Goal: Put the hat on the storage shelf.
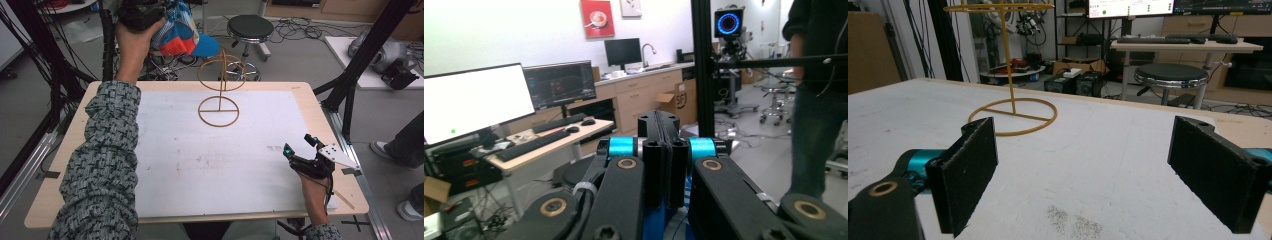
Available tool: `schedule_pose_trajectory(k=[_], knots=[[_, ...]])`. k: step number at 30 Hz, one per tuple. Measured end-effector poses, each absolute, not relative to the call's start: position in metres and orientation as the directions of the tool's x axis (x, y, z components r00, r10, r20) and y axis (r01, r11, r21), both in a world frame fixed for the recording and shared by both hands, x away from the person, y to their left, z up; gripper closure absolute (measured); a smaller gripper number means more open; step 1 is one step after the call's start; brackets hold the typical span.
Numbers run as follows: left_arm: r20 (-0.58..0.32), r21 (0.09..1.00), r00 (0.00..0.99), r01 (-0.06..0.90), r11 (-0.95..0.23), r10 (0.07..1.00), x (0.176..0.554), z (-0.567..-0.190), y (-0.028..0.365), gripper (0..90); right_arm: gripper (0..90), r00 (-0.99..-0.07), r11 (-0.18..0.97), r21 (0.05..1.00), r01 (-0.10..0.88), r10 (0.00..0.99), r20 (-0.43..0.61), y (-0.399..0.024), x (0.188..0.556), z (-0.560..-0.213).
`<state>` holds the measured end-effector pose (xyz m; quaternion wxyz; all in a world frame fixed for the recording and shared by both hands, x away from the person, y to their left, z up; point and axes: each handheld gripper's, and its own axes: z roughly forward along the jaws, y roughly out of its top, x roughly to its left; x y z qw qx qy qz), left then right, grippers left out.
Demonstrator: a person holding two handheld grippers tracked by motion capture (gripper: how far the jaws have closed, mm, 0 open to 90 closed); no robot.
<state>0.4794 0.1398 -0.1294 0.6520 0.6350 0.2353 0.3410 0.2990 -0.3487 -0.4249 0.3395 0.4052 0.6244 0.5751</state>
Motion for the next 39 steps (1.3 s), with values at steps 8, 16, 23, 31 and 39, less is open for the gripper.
schedule_pose_trajectory(k=[8,16,23,31,39], knots=[[0.122,0.991,0.681,-0.129,-0.045,0.722,0.49,-0.136,0.12,89.0,11.7,-0.44,0.006,0.993,0.118,0.897,0.047,-0.35,0.298,-0.425],[0.121,0.993,0.697,-0.091,-0.081,0.707,0.498,-0.151,0.106,88.9,11.8,-0.448,0.003,0.993,0.116,0.893,0.05,-0.349,0.301,-0.425],[0.109,0.992,0.714,-0.037,-0.118,0.691,0.503,-0.161,0.102,88.9,11.8,-0.449,0.005,0.993,0.116,0.892,0.048,-0.349,0.301,-0.425],[0.088,0.989,0.738,0.016,-0.148,0.669,0.51,-0.171,0.094,88.9,11.8,-0.448,0.003,0.993,0.116,0.893,0.05,-0.349,0.3,-0.425],[0.091,0.979,0.753,0.053,-0.197,0.651,0.517,-0.184,0.08,88.9,11.7,-0.449,0.001,0.993,0.116,0.892,0.051,-0.349,0.301,-0.425]])
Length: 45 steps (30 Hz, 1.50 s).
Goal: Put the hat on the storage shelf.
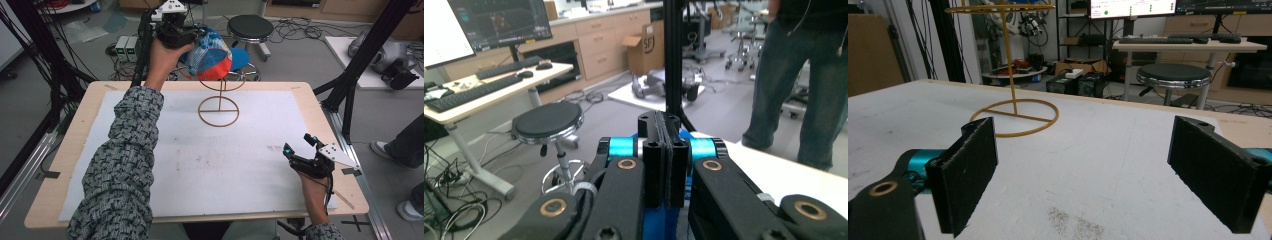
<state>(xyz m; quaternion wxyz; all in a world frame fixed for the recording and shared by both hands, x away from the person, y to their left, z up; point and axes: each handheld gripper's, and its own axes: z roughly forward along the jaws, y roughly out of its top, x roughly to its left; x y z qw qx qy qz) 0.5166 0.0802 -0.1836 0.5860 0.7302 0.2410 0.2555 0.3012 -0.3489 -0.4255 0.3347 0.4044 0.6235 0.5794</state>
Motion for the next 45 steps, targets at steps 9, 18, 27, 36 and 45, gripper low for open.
schedule_pose_trajectory(k=[9,18,27,36,45], knots=[[0.079,0.967,0.771,0.094,-0.236,0.632,0.523,-0.197,0.069,88.8,11.7,-0.449,0.002,0.993,0.116,0.892,0.051,-0.349,0.301,-0.426],[0.086,0.954,0.788,0.112,-0.279,0.609,0.528,-0.207,0.059,88.7,11.7,-0.45,0.002,0.993,0.122,0.891,0.054,-0.349,0.301,-0.426],[0.081,0.947,0.799,0.125,-0.297,0.596,0.531,-0.213,0.053,88.7,11.8,-0.453,0.002,0.992,0.123,0.89,0.054,-0.349,0.301,-0.426],[0.07,0.934,0.818,0.148,-0.327,0.571,0.531,-0.22,0.042,88.5,11.8,-0.455,0.003,0.993,0.118,0.889,0.051,-0.348,0.302,-0.426],[0.059,0.931,0.828,0.157,-0.33,0.558,0.535,-0.227,0.037,88.5,11.7,-0.455,0.005,0.993,0.118,0.889,0.05,-0.348,0.303,-0.426]])
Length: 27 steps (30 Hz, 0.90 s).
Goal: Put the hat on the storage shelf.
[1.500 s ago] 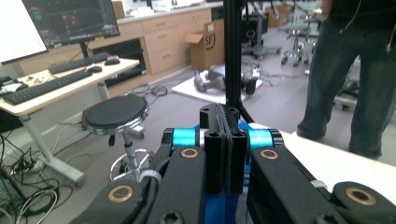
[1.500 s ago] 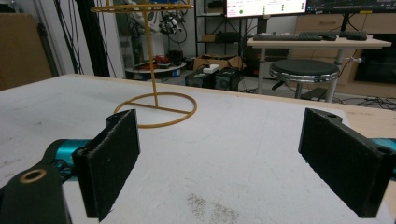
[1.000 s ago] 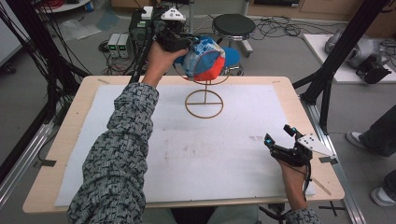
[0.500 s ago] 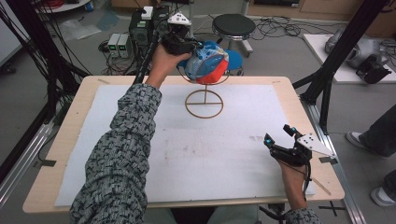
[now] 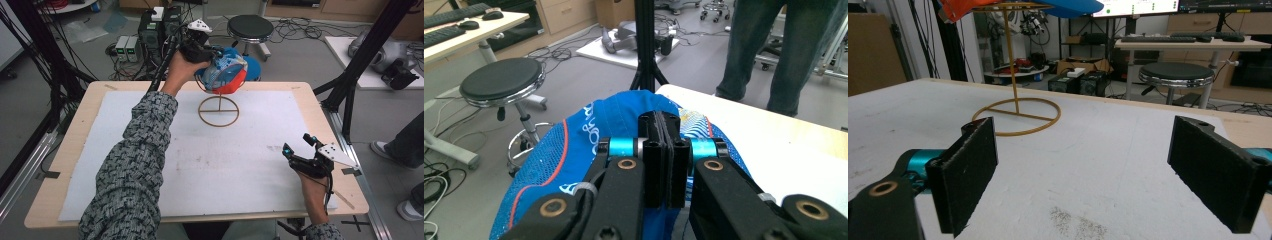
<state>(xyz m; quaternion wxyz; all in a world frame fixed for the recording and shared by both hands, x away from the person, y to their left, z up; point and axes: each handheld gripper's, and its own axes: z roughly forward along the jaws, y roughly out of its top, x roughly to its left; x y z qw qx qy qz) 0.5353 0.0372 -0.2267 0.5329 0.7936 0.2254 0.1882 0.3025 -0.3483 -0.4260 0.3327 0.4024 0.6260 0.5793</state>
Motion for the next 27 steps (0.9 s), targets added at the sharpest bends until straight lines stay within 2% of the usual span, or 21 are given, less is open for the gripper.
schedule_pose_trajectory(k=[12,19,22,27], knots=[[0.056,0.929,0.838,0.155,-0.336,0.542,0.5346,-0.2286,0.0338,87.1,11.8,-0.458,-0.001,0.992,0.123,0.887,0.057,-0.348,0.3025,-0.4259],[0.052,0.927,0.843,0.158,-0.339,0.535,0.5351,-0.2287,0.0354,82.8,11.8,-0.461,0.004,0.993,0.12,0.886,0.052,-0.3478,0.3025,-0.426],[0.056,0.927,0.842,0.157,-0.342,0.537,0.5346,-0.228,0.0364,78.4,11.7,-0.459,0.002,0.993,0.121,0.887,0.054,-0.3478,0.3024,-0.426],[0.073,0.925,0.842,0.143,-0.353,0.534,0.5322,-0.2241,0.0394,76.8,11.8,-0.463,0.006,0.993,0.12,0.885,0.051,-0.3476,0.3027,-0.4261]])
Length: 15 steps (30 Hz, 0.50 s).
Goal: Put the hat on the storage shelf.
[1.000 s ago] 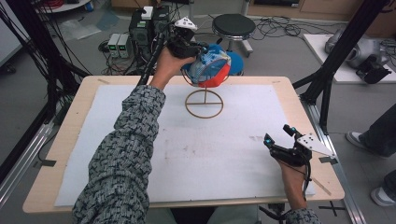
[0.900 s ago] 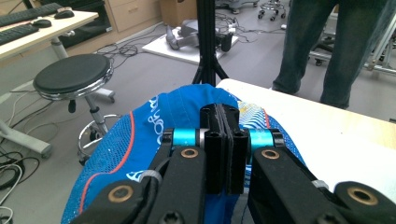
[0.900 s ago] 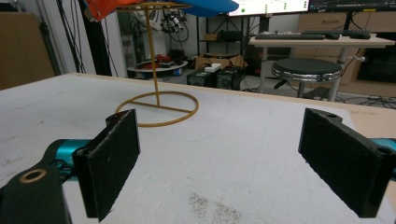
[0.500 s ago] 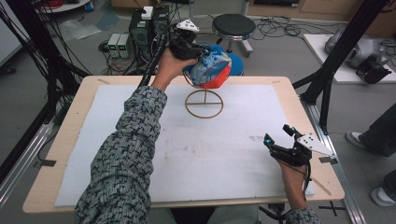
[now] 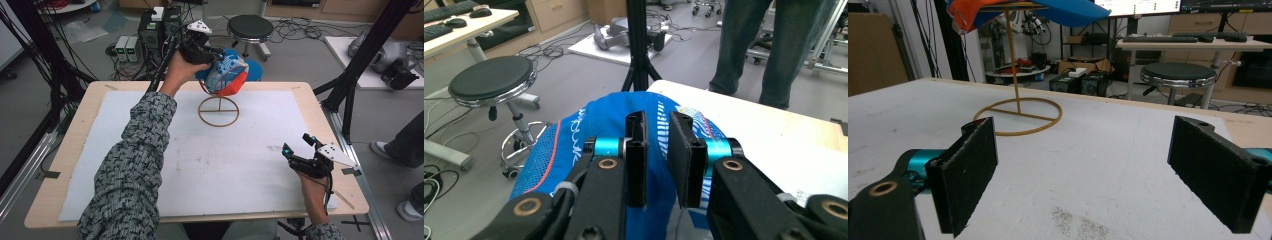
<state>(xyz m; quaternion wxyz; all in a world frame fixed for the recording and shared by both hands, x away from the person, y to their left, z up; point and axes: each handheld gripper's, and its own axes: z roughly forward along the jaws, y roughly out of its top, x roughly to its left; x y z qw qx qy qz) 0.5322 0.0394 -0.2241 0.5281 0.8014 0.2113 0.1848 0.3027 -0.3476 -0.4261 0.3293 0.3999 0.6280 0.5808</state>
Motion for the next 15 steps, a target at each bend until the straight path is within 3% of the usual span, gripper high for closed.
schedule_pose_trajectory(k=[15], knots=[[0.116,0.919,0.831,0.119,-0.377,0.544,0.517,-0.204,0.055,69.8,11.8,-0.463,0.006,0.993,0.12,0.885,0.051,-0.345,0.304,-0.426]])
